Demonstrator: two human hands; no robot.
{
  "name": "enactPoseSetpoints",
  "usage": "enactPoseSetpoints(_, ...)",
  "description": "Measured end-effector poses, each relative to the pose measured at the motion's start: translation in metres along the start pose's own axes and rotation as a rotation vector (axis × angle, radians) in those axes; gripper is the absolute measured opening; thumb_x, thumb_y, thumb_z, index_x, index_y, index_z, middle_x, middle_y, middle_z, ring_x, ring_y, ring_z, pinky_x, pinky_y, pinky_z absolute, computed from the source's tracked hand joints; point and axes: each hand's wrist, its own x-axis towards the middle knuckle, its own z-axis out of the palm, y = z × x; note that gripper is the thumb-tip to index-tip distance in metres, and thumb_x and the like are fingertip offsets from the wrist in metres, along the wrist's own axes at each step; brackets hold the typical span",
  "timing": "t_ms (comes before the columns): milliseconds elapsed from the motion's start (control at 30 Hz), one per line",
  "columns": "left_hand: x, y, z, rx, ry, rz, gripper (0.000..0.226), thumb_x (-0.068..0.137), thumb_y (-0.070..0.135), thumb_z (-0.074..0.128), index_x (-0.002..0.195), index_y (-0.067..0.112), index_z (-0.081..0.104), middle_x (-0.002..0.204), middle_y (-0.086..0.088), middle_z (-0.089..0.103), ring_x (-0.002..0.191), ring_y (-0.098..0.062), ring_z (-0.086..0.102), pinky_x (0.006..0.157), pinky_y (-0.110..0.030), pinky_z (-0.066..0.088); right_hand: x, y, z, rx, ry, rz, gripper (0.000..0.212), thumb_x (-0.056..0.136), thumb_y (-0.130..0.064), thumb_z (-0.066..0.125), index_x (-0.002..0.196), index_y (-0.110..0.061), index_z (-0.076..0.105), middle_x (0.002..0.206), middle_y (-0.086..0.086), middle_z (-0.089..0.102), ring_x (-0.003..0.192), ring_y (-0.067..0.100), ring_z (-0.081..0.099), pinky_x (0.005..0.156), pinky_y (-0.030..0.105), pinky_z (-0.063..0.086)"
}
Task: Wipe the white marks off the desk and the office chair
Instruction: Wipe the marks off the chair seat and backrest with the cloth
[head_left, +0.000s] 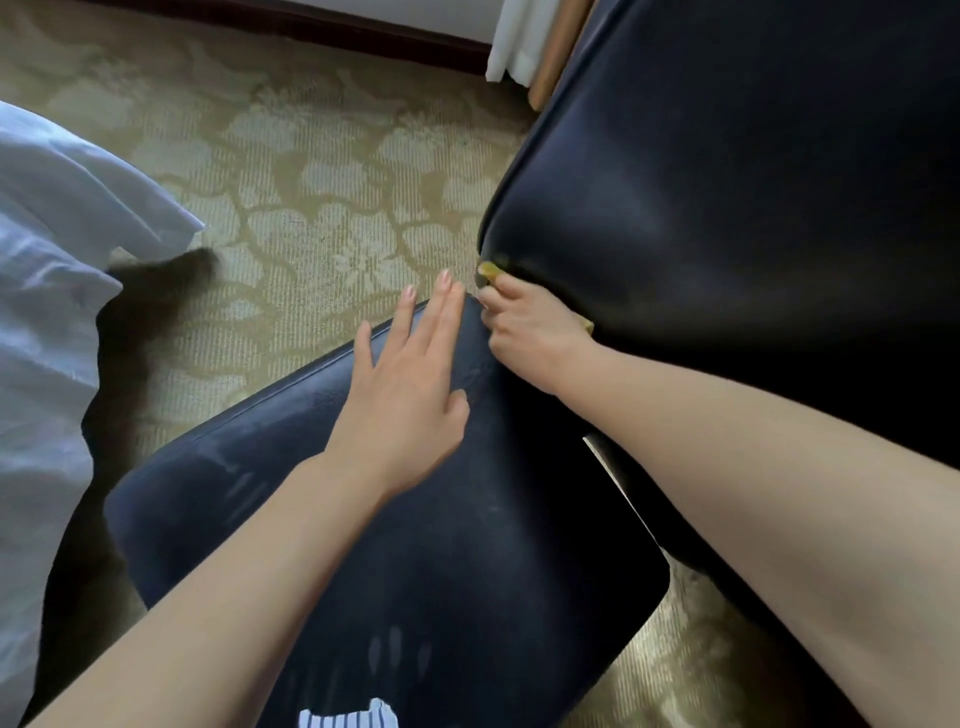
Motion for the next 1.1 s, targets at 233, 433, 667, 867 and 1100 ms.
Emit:
enactPoseSetpoints(233,-0.001,0.030,0.012,-0.032,-0.054,0.056,0.083,0.093,0.015,0.044,0.149,0.023,-0.016,0.157,0.014,-0.020,0.145,-0.014,-0.017,0.115,-0.044,-0.008,-0.077,-0.066,0.047,-0.120,-0.275,-0.219,0.025,0.098,-0.018,0.044,0.117,-0.012,0.059,0.122,-0.002,0.056,0.125,0.027,0.034,0.114,0.040,0.018)
enactPoseSetpoints(433,-0.003,0.083,0.008,-0.046,0.015,0.246,0.088,0.089,0.009,0.048,0.150,0.024,-0.014,0.156,0.014,-0.022,0.146,-0.016,-0.014,0.116,-0.044,-0.004,-0.165,-0.126,0.067,-0.090,-0.332,-0.313,0.024,0.097,-0.018,0.045,0.112,-0.012,0.062,0.114,-0.001,0.058,0.120,0.029,0.037,0.114,0.043,0.017)
enactPoseSetpoints(667,-0.020,0.133,0.013,0.073,0.018,0.490,0.097,0.082,0.007,0.052,0.149,0.027,-0.016,0.154,0.012,-0.026,0.146,-0.018,-0.015,0.117,-0.045,0.000,-0.248,-0.129,0.060,-0.088,-0.241,-0.120,0.029,0.080,-0.035,0.061,0.055,-0.021,0.061,0.065,-0.013,0.052,0.083,0.004,0.055,0.094,0.028,0.033)
enactPoseSetpoints(867,-0.030,0.165,0.010,-0.013,-0.103,0.419,0.093,0.087,0.010,0.049,0.148,0.030,-0.018,0.149,0.015,-0.035,0.146,-0.014,-0.013,0.117,-0.041,-0.002,-0.323,-0.097,0.028,0.101,0.019,0.226,0.020,0.092,-0.018,0.051,0.085,-0.022,0.069,0.089,-0.015,0.067,0.091,0.003,0.060,0.086,0.020,0.044)
enactPoseSetpoints(1100,-0.038,0.190,-0.017,0.090,-0.175,0.371,0.090,0.089,0.014,0.047,0.148,0.028,-0.020,0.152,0.013,-0.031,0.146,-0.017,-0.014,0.117,-0.042,-0.001,-0.407,-0.031,-0.011,0.128,0.365,0.474,0.031,0.094,-0.007,0.040,0.091,-0.020,0.069,0.104,-0.002,0.067,0.087,0.016,0.063,0.087,0.031,0.035)
